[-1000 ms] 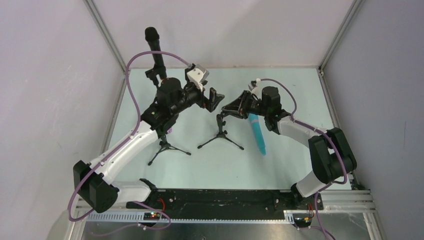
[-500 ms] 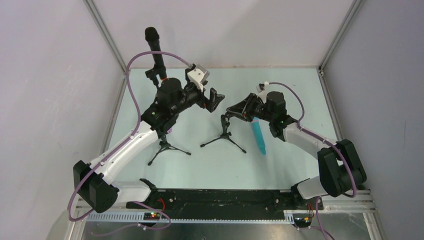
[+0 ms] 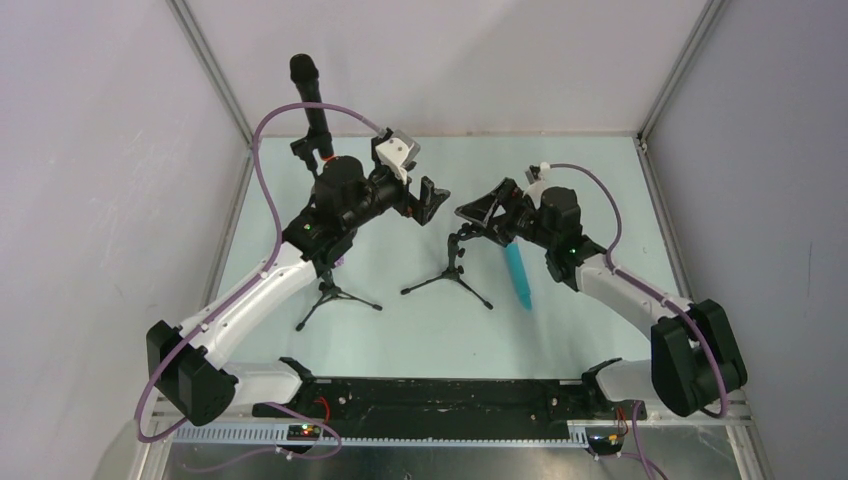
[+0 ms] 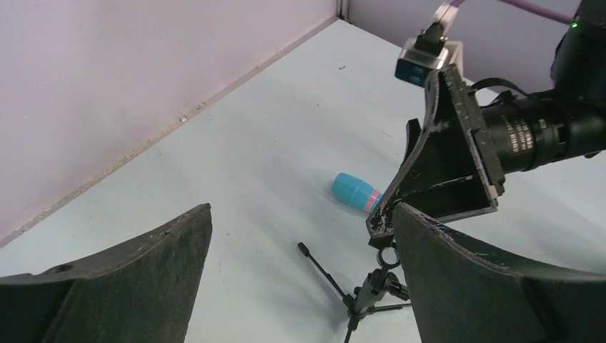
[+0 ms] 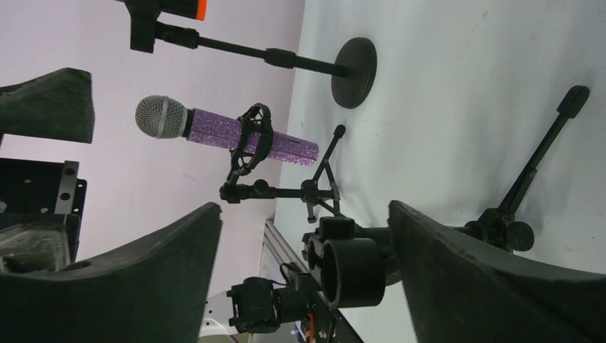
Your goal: Attach the microphones to the stand
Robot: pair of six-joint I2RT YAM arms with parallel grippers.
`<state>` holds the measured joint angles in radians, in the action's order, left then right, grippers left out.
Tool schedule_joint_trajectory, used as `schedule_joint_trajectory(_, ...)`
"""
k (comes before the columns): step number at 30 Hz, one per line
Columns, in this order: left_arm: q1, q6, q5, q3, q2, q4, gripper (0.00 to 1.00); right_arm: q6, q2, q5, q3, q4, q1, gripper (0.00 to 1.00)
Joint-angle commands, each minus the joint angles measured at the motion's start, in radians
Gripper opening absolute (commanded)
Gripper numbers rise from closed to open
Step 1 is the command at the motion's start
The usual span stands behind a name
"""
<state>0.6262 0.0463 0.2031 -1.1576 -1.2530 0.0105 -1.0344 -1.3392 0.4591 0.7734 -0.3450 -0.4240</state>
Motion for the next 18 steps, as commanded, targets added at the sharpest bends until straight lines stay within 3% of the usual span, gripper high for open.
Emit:
schedule_joint_trajectory(1, 0.008, 0.024, -0.012, 0.007, 0.025, -0.024, 1.0, 0.055, 0.069, -0.072, 0.001, 0.042, 0.0, 0.96)
schedule_joint_trajectory(9, 0.01, 0.031, -0.013, 0.007, 0.027, -0.024, 1.0, 0.087, 0.088, -0.088, 0.001, 0.111, 0.013, 0.98)
schedule_joint_trajectory(16, 0.012, 0.035, -0.013, 0.008, 0.029, -0.023, 1.0, 0.114, 0.1, -0.109, -0.001, 0.211, 0.015, 0.86)
schedule_joint_trajectory(17, 0.013, 0.036, -0.014, 0.008, 0.029, -0.023, 1.0, 0.115, 0.105, -0.104, -0.009, 0.206, 0.016, 0.83)
schedule_joint_trajectory(18, 0.013, 0.036, -0.014, 0.009, 0.029, -0.024, 1.0, 0.112, 0.107, -0.098, -0.015, 0.196, 0.022, 0.73)
